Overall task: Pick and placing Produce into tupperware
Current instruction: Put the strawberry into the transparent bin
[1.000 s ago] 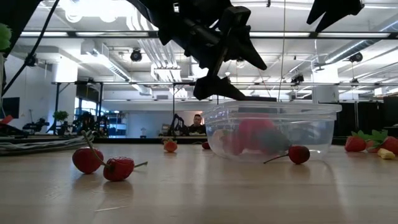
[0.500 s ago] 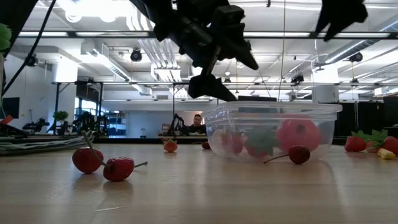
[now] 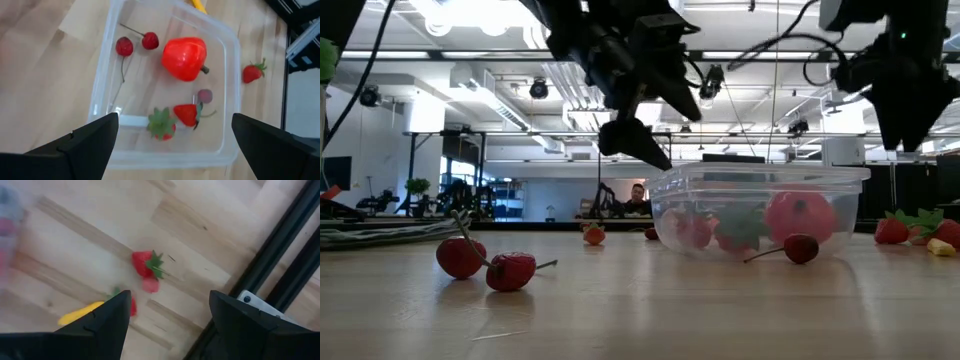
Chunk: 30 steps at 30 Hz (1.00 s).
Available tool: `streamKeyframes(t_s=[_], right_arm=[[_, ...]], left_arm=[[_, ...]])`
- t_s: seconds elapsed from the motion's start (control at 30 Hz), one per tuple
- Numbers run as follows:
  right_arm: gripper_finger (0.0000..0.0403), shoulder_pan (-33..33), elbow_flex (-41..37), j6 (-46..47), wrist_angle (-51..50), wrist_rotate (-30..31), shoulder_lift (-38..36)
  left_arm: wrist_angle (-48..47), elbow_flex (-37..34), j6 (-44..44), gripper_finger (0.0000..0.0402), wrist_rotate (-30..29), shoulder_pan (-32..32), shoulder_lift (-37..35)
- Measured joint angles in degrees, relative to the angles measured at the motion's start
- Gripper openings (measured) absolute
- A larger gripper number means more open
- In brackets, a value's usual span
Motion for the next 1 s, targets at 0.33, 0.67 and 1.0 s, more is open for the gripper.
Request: streamKeyframes(t_s=[0.33,0.67,1.0], right_arm=[[0.026,0.0,-2.2,-5.3,7.1,-0.9,12.0],[0.0257,0.0,-3.9,-9.6,10.8,-2.8,23.8],[0.0235,-0.2,-4.4,-11.3,16.5,-4.4,26.9]], left_arm=[[-0.7,-9.5,1.4,0.0375,-3.3,1.2,-9.0],[1.3,-18.3,1.4,0.0375,-6.7,2.2,-17.1],[4.6,-23.6,1.3,0.0375,-6.9,3.2,-20.7]])
